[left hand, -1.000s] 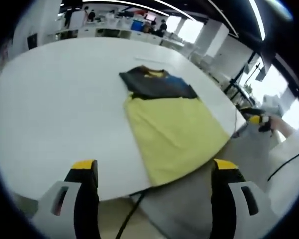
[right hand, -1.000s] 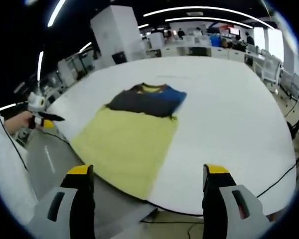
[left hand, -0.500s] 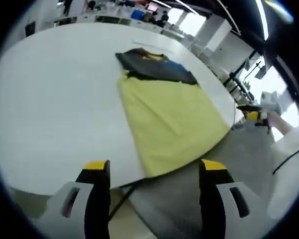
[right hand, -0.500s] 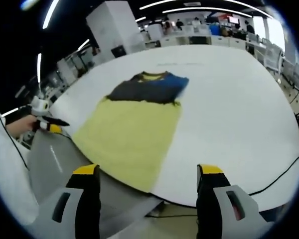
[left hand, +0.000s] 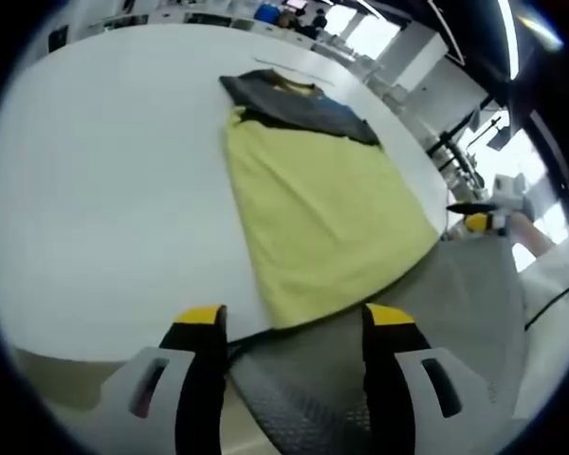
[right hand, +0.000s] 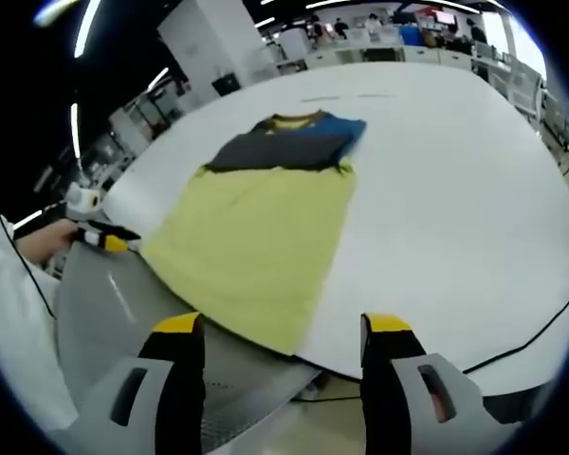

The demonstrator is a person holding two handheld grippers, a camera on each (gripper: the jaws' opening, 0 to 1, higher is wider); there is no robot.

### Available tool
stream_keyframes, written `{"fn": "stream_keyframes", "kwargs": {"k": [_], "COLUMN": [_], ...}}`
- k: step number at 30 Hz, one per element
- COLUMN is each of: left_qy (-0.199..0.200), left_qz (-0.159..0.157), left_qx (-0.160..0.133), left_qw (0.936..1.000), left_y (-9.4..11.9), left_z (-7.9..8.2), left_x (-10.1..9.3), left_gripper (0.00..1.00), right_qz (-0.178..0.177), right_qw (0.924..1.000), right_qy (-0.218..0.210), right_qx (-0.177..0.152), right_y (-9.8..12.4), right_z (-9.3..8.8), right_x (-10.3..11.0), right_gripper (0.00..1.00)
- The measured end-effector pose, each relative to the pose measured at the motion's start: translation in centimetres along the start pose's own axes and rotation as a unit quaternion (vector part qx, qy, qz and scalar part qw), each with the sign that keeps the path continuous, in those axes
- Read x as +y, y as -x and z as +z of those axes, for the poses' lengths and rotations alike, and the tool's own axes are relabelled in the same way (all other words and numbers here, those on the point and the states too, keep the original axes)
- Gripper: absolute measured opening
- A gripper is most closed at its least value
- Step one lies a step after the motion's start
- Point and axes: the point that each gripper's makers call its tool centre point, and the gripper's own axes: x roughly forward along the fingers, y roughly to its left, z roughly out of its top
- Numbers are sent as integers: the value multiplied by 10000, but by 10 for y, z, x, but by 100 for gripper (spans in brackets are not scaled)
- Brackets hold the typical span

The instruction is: Fold the garment on the visible template until the final outline fits inside the template.

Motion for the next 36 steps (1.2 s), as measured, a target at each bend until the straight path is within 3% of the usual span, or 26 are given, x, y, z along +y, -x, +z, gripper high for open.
{"fn": "stream_keyframes", "kwargs": {"k": [12, 36], "left_qy": [64, 150], "left_qz": [-91, -127], "left_qx": [223, 490], "left_qw": [9997, 9986], "left_y": [-9, -17], "left_z": [-6, -10], "left_x": [-2, -4], "left_gripper": [39, 25], "right_qz": [156, 305], "right_qw": [9980, 9943], "right_qy": [-343, -709], "right_qx": [498, 736], "right_y": [-14, -31], "right_z": [-21, -33], "right_x": [2, -2], "right_gripper": [43, 20]}}
